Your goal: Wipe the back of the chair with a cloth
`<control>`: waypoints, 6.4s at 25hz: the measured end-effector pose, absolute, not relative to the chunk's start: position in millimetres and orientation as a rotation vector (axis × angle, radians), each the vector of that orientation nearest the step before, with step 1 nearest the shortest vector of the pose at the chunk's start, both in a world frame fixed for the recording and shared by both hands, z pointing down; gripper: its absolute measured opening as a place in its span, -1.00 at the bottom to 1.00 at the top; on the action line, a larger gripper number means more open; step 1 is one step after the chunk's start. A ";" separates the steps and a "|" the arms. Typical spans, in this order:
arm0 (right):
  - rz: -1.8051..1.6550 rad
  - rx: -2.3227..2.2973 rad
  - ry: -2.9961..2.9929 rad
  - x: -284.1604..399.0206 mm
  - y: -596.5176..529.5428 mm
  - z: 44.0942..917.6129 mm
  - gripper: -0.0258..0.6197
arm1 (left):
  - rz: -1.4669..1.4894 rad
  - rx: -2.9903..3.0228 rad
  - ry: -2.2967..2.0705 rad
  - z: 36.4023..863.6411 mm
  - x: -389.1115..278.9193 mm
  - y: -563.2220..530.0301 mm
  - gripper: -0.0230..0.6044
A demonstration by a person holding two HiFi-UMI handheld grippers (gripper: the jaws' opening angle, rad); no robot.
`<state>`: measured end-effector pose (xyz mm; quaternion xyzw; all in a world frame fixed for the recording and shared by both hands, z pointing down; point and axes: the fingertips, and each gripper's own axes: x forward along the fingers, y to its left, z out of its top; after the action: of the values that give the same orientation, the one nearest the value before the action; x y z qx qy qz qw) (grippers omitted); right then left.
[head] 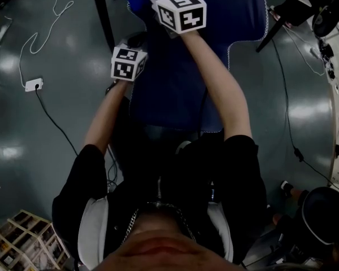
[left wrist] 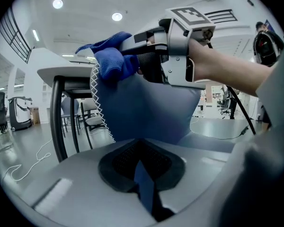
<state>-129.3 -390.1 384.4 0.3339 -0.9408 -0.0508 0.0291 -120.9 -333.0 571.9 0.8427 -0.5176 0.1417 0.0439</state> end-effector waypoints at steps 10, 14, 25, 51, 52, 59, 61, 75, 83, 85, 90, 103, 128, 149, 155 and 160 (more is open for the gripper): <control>-0.082 1.225 -2.832 -76.1 -414.2 393.3 -0.62 | 0.469 2.613 -1.543 573.4 -95.8 -334.4 -0.89; -0.062 1.275 -2.824 -58.5 -417.1 393.3 -0.62 | 0.480 2.621 -1.534 569.6 -88.8 -334.9 -0.89; -0.029 1.380 -2.769 -5.1 -422.3 400.3 -0.62 | 0.491 2.660 -1.493 570.4 -64.3 -338.3 -0.89; -0.006 1.821 -2.449 166.3 -411.3 416.5 -0.62 | 0.447 2.667 -1.427 575.6 -43.6 -338.3 -0.89; -0.010 1.833 -2.438 171.4 -409.0 416.3 -0.62 | 0.447 2.668 -1.426 575.7 -43.4 -337.6 -0.89; -0.049 1.949 -2.292 197.7 -394.9 418.4 -0.62 | 0.439 2.664 -1.430 574.5 -48.1 -338.0 -0.89; -0.061 1.996 -2.251 206.5 -388.8 417.7 -0.62 | 0.438 2.661 -1.434 576.3 -49.4 -338.1 -0.89; -0.302 1.074 -2.965 -19.4 -328.4 372.7 -0.62 | 0.445 2.602 -1.518 582.7 -91.7 -333.0 -0.89; -0.291 0.465 -3.067 -150.1 -299.5 398.9 -0.62 | 0.455 2.526 -1.590 591.0 -138.3 -327.8 -0.89; -0.271 0.518 -3.026 -162.9 -314.2 411.2 -0.62 | 0.451 2.512 -1.600 593.9 -146.7 -326.3 -0.89; -0.192 0.688 -3.006 -156.2 -344.9 422.5 -0.62 | 0.441 2.494 -1.606 600.9 -155.4 -325.5 -0.89; -0.106 0.990 -2.871 -115.4 -378.4 437.2 -0.62 | 0.417 2.527 -1.573 598.1 -136.3 -328.8 -0.89; 0.034 1.565 -2.566 38.9 -417.7 464.8 -0.62 | 0.448 2.575 -1.485 596.5 -86.0 -334.0 -0.89; 0.049 1.894 -2.299 171.1 -393.3 493.5 -0.62 | 0.449 2.594 -1.440 602.6 -62.9 -333.8 -0.89; 0.061 1.989 -2.214 203.5 -376.7 500.3 -0.62 | 0.448 2.586 -1.440 602.3 -66.3 -334.1 -0.89; 0.066 2.063 -2.232 198.1 -360.2 490.9 -0.62 | 0.423 2.570 -1.449 603.8 -69.5 -335.7 -0.89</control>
<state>198.1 -360.2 490.9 0.6776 -0.7333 0.0216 0.0508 -69.5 -335.7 603.8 0.8594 -0.4847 0.1413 0.0805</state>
